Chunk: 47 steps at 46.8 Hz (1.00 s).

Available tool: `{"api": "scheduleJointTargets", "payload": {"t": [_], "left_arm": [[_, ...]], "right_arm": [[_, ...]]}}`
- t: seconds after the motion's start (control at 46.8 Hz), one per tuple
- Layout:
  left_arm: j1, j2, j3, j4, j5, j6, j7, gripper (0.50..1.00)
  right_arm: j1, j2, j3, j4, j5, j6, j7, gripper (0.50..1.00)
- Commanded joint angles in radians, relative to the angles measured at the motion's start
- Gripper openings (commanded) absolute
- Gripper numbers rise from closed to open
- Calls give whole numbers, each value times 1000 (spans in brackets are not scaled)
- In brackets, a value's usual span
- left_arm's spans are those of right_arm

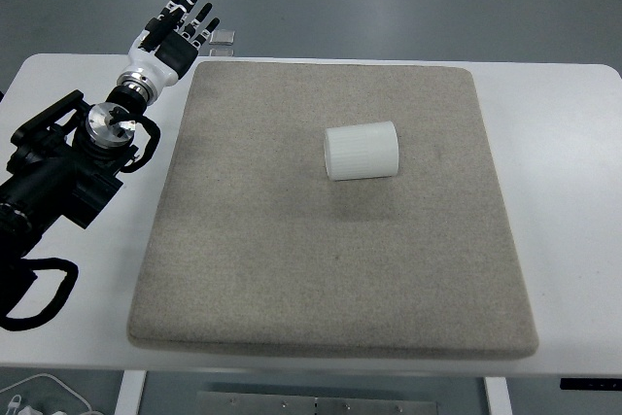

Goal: Flip white cup upright
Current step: 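Raise the left hand and swing it toward the white cup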

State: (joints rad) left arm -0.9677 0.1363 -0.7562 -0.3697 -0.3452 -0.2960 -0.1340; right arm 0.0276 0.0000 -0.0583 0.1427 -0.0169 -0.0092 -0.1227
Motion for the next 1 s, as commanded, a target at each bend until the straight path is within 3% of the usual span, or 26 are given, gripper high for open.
{"api": "scheduleJointTargets", "payload": {"t": [0.0, 0.641, 0.983], "left_arm": [[1, -1, 0, -2, -2, 0, -1, 994], [-52, 9, 5, 3, 20, -34, -1, 992], [-78, 8, 54, -1, 316, -31, 1, 992]], "right_arm": [[0, 0, 0, 0, 0, 0, 0, 930], [0, 0, 0, 0, 0, 0, 0, 930], [0, 0, 0, 0, 0, 0, 0, 930]]}}
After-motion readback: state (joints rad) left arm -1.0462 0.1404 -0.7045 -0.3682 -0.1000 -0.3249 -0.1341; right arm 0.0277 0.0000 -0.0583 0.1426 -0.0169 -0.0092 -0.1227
